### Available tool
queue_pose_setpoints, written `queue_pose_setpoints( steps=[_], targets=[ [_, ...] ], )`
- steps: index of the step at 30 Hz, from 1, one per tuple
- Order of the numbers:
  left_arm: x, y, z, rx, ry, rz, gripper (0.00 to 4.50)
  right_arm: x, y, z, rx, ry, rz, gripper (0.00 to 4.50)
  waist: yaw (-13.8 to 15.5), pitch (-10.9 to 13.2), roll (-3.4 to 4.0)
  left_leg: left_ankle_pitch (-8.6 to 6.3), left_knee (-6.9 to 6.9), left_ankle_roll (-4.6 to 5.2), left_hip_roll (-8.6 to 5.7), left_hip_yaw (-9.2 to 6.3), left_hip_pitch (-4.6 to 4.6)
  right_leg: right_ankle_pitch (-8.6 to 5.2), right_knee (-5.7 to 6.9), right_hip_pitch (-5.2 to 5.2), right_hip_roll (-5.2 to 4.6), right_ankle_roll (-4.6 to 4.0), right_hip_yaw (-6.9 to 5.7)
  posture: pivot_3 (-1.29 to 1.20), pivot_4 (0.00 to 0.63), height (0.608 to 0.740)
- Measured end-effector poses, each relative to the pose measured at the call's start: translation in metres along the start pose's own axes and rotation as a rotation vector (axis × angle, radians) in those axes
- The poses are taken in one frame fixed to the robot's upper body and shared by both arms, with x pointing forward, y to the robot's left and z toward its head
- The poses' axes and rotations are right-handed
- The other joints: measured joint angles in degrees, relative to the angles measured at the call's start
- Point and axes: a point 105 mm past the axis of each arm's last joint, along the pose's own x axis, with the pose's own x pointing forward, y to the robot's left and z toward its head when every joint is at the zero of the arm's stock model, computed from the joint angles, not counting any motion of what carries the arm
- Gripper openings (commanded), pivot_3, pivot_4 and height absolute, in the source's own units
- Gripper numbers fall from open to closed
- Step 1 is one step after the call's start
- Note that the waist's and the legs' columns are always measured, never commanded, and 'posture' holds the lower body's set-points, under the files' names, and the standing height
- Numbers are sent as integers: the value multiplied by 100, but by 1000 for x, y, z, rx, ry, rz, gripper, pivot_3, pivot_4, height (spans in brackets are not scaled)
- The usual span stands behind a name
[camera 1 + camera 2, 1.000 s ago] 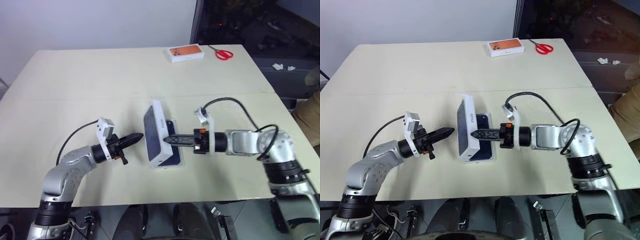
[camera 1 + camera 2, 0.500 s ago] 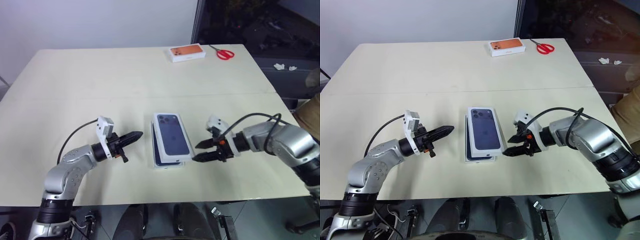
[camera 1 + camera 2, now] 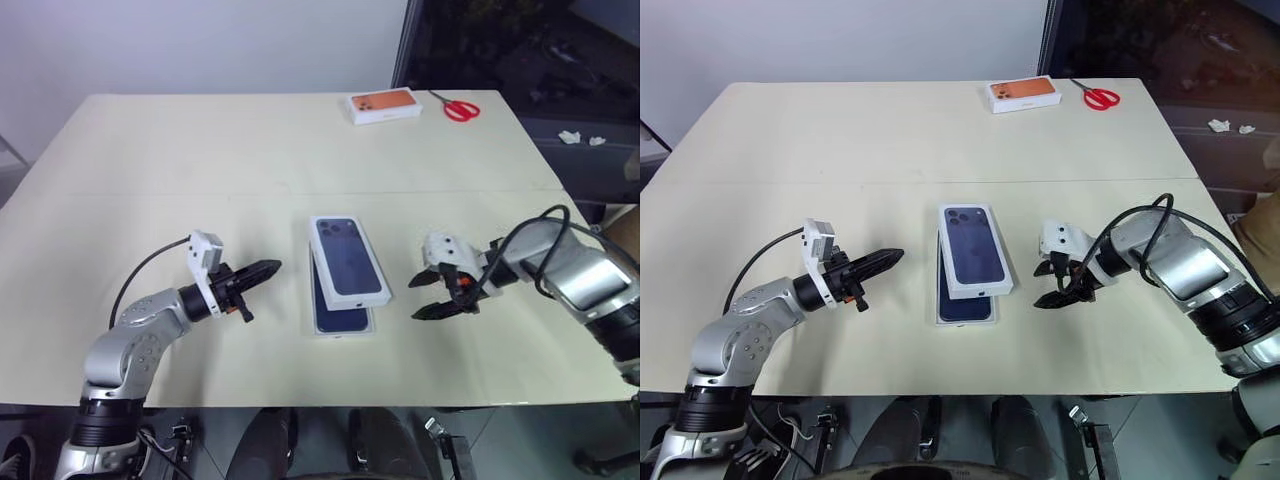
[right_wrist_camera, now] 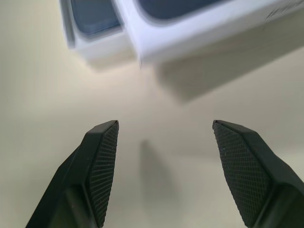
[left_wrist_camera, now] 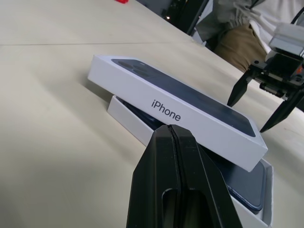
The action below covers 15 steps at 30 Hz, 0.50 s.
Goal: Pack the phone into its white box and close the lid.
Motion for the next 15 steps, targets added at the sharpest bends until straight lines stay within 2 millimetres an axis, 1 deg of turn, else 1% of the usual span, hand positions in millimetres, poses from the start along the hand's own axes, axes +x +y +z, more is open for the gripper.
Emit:
queue_pose_setpoints(
  steps=[2,6,7,8,10,12,15],
  targets=[
    [0,2,0,-2,-1,8,0,2,-10,-2,-13,15,-35,2382,-15,0,0,1,1,-1,1,0,0,1,1,0,1,0,0,0,150,740],
    [3,8,4,7,-10,36,0,-5,-29,-6,-96,80,-124,338,13,0,1,1,1,-2,0,1,0,2,0,0,1,1,0,0,150,740],
    [4,11,4,13,-13,52,0,-5,-35,-3,-111,79,-154,50,13,0,1,1,2,-2,0,1,0,2,-1,1,1,1,0,0,150,740],
    [5,15,4,15,-15,72,0,-2,-43,4,-125,59,-191,50,-1,0,1,2,2,-4,0,2,0,4,0,0,2,3,1,0,150,740],
    [8,22,4,22,-21,102,0,5,-52,17,-137,5,-234,50,-10,0,1,4,2,-7,0,1,0,5,2,-1,4,4,1,0,150,740],
    [13,28,5,26,-21,127,0,13,-54,26,-146,-35,-246,50,5,0,1,6,1,-10,0,-2,0,5,3,-1,5,4,-1,0,150,740],
    [19,33,2,3,-24,149,0,25,-53,30,-150,-61,-273,50,33,0,0,6,5,-10,-4,-1,-1,5,1,2,2,4,0,0,150,740]
  ],
)
